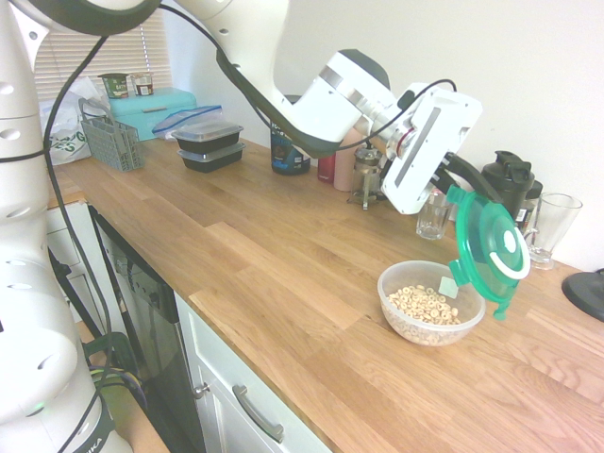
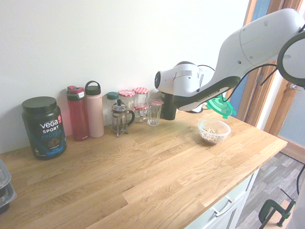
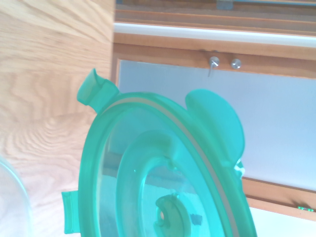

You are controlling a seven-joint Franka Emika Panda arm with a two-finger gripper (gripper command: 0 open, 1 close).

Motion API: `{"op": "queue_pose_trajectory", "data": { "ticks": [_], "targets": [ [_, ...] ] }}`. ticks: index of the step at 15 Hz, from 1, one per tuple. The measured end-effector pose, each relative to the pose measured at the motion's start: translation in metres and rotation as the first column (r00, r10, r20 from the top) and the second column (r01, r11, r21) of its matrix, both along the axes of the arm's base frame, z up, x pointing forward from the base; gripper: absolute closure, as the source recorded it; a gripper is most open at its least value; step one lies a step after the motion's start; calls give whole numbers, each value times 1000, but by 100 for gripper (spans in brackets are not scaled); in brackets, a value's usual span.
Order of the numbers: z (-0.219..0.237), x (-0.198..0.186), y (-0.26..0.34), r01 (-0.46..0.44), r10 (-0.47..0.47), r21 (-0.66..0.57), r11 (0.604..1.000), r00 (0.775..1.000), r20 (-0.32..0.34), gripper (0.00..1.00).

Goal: Cover the lid of food container

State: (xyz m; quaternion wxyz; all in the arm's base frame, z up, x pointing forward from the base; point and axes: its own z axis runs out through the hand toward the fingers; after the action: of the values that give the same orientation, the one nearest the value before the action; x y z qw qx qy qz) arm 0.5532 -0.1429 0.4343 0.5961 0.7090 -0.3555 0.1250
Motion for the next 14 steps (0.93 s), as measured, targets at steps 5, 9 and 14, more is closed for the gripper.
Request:
{"op": "queue_pose_trajectory", "data": {
  "ticks": [5,9,14],
  "targets": [
    [-19,1,-2,1,-1,5,1000,1000,-31,100],
    [-24,2,15,-24,25,12,1000,999,-41,100],
    [-38,-15,20,-33,34,17,999,996,-80,100]
  ]
}}
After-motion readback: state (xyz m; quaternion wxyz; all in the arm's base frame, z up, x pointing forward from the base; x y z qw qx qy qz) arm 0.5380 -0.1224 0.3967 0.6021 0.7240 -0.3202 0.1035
